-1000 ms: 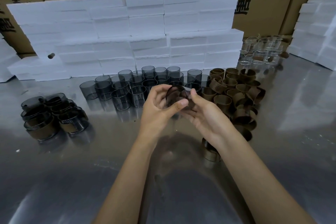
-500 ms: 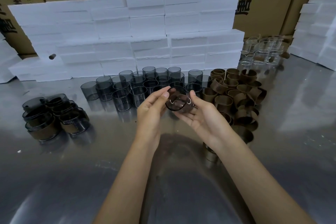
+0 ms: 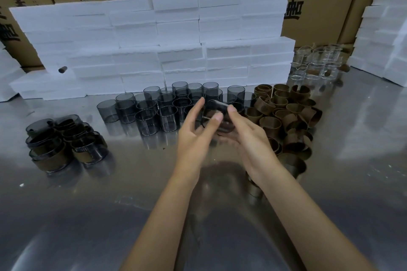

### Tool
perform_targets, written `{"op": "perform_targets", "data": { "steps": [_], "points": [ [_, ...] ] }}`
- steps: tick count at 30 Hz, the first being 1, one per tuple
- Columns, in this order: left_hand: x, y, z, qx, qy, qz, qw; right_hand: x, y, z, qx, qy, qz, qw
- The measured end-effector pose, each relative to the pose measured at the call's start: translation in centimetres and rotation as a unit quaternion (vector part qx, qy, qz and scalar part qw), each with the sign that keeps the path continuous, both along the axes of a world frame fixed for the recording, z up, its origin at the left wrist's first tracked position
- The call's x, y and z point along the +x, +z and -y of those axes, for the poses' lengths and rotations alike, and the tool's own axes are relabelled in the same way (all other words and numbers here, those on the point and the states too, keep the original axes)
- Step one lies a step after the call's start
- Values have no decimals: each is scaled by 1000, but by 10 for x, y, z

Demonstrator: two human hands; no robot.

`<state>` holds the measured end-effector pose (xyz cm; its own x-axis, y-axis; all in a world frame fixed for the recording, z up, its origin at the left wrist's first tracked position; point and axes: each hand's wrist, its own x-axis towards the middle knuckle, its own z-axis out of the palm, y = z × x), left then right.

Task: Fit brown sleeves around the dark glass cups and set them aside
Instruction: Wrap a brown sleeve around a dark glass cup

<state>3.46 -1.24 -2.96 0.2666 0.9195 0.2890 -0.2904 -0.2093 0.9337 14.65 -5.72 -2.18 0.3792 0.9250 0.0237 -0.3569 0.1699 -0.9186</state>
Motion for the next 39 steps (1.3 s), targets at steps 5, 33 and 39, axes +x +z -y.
{"op": "perform_targets", "data": {
  "steps": [5,33,39],
  "points": [
    [-2,5,-6,-105,-66,112,986,-4,-1,1,23,-96,225,969],
    [-16,2,-17,-189,-53,135,971,13,-5,0,3,-139,451,882],
    [-32,-1,-27,-242,9,160,957,31,-12,0,-151,-64,680,715]
  ]
}}
